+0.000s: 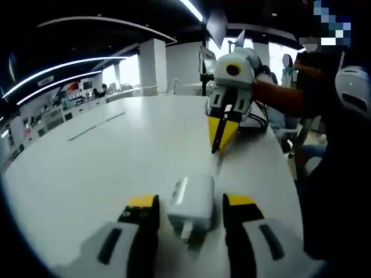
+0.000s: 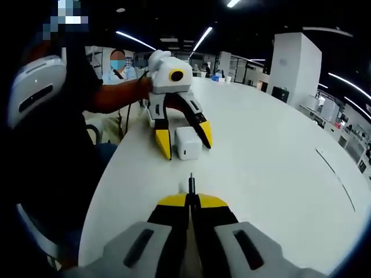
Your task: Plug the desk Type‑C cable into the charger adapter.
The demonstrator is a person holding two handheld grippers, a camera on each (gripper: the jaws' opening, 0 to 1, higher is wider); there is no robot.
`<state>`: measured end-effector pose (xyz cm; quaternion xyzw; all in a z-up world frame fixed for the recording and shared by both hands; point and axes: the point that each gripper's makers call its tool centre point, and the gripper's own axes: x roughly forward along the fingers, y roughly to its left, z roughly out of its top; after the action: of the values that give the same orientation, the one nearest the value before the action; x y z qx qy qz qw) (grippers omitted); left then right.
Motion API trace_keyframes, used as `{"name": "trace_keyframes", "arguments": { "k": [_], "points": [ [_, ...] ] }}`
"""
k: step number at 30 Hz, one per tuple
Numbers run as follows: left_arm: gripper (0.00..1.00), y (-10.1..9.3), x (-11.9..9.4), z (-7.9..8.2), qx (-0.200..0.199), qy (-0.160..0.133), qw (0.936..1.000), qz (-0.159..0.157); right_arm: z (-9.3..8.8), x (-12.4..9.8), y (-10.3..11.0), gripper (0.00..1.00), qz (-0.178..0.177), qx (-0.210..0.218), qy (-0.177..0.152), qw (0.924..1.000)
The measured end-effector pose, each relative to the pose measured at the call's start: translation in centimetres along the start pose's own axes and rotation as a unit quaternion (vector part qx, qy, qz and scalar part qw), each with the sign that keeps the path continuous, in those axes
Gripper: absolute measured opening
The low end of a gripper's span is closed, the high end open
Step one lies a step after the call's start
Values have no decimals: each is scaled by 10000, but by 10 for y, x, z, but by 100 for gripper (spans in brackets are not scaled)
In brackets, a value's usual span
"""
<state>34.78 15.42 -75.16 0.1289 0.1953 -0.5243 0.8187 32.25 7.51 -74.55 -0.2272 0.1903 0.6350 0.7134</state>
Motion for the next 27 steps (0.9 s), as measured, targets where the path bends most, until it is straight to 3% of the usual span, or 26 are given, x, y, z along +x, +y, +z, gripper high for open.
{"name": "trace_keyframes", "arguments": {
  "k": [14, 27],
  "points": [
    [29, 1, 4, 0, 22, 29, 9999, -154, -1, 0, -4, 3, -12, -25, -37, 10000],
    [28, -1, 4, 0, -90, -74, 9992, -373, -1, 2, 0, 3, -6, -89, -18, 10000]
  ]
}}
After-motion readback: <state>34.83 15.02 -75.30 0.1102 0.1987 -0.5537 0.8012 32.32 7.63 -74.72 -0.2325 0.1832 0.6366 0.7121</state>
